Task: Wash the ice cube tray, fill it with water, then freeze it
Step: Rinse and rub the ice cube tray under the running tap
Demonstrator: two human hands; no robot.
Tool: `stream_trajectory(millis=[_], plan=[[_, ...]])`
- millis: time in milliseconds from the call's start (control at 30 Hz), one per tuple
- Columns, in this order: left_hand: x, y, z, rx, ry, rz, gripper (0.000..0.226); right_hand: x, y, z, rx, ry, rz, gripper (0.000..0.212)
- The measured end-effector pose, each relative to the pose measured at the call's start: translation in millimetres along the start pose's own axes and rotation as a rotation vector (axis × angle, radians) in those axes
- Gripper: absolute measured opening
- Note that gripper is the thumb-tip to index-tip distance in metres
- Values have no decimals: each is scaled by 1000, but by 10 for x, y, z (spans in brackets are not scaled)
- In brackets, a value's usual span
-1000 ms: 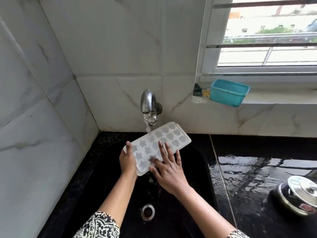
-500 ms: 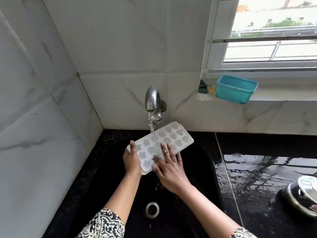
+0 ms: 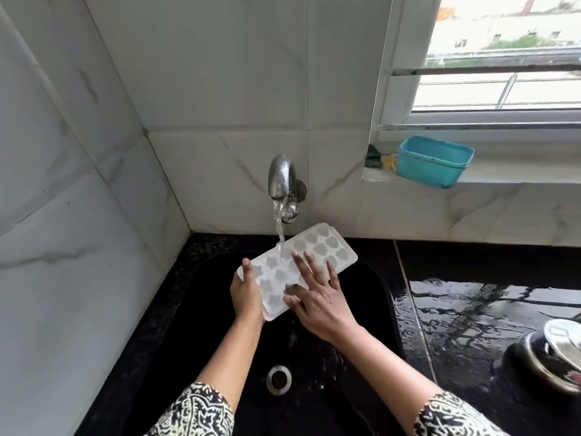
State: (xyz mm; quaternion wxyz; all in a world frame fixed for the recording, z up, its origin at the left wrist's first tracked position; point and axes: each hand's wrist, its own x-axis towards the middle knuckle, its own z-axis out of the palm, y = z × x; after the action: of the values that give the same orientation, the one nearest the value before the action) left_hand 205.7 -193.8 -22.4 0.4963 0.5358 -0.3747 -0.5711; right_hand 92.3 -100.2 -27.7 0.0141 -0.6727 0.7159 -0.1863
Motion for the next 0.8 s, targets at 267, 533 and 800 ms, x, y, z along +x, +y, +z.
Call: stream_trajectory(millis=[267, 533, 800], plan=[[87, 73, -78, -37, 31, 38, 40, 53, -167, -5, 170, -72, 89, 62], [56, 89, 3, -58, 17, 11, 39, -33, -179, 81, 155, -65, 102, 72], [11, -46, -6, -67, -10, -78, 38, 49, 59, 73, -154, 109, -154, 37]])
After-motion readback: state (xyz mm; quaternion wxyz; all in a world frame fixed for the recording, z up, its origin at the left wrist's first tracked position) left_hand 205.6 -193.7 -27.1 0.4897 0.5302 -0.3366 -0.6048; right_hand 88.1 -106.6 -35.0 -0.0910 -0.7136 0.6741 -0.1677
